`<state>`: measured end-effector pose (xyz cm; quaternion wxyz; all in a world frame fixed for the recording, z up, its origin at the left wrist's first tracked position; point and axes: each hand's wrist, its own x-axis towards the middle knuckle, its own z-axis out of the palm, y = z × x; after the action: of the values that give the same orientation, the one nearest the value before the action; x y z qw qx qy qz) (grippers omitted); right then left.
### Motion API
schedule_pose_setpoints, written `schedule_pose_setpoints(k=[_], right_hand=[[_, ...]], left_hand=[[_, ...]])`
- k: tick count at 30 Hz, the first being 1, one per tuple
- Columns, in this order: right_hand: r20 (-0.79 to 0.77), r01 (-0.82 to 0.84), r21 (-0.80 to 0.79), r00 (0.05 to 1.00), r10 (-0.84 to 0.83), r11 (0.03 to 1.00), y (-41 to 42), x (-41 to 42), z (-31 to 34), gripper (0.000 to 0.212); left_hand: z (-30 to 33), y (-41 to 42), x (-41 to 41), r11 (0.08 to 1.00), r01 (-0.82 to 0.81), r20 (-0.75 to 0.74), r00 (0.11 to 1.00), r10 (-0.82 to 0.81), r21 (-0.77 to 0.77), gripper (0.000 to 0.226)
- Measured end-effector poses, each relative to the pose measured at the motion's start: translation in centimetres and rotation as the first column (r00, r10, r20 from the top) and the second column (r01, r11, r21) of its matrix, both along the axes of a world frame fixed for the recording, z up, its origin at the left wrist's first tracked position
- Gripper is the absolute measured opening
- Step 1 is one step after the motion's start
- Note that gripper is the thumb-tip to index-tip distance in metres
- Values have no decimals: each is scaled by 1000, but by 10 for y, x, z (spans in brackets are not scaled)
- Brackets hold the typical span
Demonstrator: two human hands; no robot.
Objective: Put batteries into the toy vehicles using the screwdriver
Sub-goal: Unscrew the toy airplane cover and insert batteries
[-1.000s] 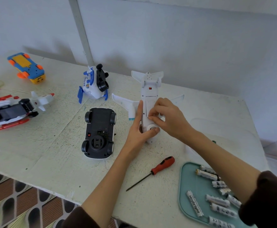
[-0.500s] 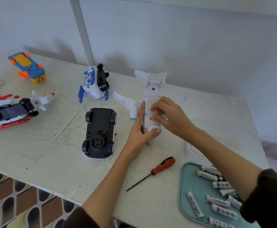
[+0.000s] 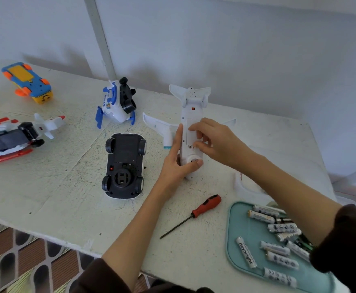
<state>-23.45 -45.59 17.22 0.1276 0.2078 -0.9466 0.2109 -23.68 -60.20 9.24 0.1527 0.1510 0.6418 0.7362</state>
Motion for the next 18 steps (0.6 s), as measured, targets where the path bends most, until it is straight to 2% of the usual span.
schedule_pose_setpoints(k=[2, 3, 5, 7, 9, 12, 14, 18], right_hand=[[-66, -51, -74, 997, 46, 996, 4, 13, 11, 14], [-51, -99, -107, 994, 94, 989, 6, 22, 15, 9], [102, -206, -129, 970, 219, 970, 7, 44, 17, 4], [276, -288, -34, 917, 286, 957, 5, 64, 7, 9], [337, -351, 108, 893, 298, 930, 3, 76, -9, 19], [303, -411, 235, 892, 335, 881, 1, 80, -28, 33], [264, -401, 279, 906, 332, 872, -1, 77, -37, 34], [216, -387, 224, 914, 342, 894, -2, 74, -48, 23]], left_hand=[[0, -1, 1, 1000, 10, -23, 1000, -10, -10, 96], [1, -1, 1, 1000, 10, -31, 999, -10, -12, 95], [3, -1, 0, 1000, -5, -31, 1000, 5, -6, 93], [4, -1, 0, 999, -39, -10, 999, 39, -4, 89], [3, -1, 0, 998, -53, -1, 999, 53, -13, 88], [1, 1, -1, 999, -41, -18, 999, 41, -17, 89], [1, 1, -1, 999, -35, -22, 999, 35, -3, 90], [1, 1, -1, 999, -43, -11, 999, 43, 20, 88]])
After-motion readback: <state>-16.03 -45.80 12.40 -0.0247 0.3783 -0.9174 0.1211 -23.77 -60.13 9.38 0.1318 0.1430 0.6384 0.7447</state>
